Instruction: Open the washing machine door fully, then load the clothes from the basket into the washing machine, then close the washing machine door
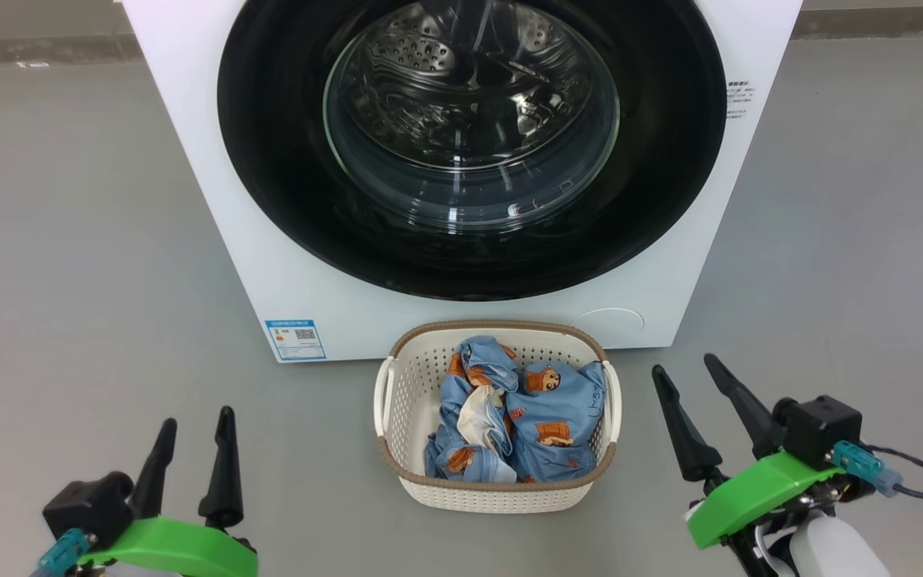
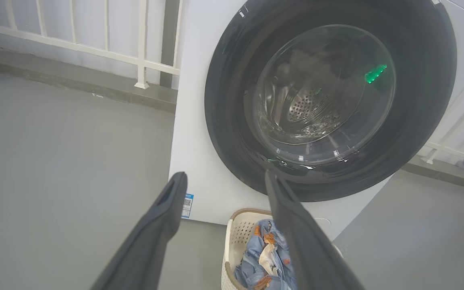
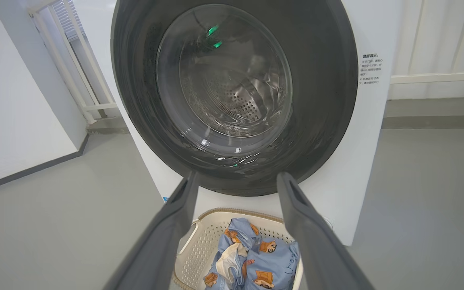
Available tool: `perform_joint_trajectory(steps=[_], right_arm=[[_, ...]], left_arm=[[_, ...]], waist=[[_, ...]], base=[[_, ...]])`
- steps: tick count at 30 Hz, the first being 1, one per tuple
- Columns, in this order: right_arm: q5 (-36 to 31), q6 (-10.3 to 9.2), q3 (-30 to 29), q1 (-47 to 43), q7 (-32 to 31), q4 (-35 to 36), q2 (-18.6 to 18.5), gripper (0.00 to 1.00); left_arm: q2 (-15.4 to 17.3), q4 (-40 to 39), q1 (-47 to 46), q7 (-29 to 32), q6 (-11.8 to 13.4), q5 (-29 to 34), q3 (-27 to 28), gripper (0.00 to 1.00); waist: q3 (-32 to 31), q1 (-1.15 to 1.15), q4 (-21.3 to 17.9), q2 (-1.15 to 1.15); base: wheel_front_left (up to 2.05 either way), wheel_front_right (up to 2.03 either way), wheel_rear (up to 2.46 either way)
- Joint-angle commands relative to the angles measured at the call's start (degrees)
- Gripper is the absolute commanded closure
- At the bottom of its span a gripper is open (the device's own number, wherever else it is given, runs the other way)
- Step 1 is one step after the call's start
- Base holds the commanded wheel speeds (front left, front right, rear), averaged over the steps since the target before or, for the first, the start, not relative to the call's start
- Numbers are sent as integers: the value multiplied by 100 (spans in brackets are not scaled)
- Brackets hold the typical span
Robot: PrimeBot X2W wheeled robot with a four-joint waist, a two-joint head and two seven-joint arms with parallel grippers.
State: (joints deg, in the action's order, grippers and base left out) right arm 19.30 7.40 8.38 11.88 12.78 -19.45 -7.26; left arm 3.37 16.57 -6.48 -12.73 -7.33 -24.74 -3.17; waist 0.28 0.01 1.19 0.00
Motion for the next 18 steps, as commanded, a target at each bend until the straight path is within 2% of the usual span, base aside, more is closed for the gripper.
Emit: perform_joint_trajectory(steps=[1,8,18], right_arm=[[-240,8,151,239,108,126,-37,0],[-692,9,236,293,222,130,-67,0],[-662,9,225,278,222,134,-62,0]], left_arm=[[151,-113,-309,-110,-14,198,135,0],[184,-173,-342,-227,-15,552,66,0],[194,-218,-306,-227,-15,509,72,0]], waist=[[0,0,2,0],[3,0,20,0],[-5,0,38,0]], base=[[0,0,0],[0,0,0],[0,0,0]])
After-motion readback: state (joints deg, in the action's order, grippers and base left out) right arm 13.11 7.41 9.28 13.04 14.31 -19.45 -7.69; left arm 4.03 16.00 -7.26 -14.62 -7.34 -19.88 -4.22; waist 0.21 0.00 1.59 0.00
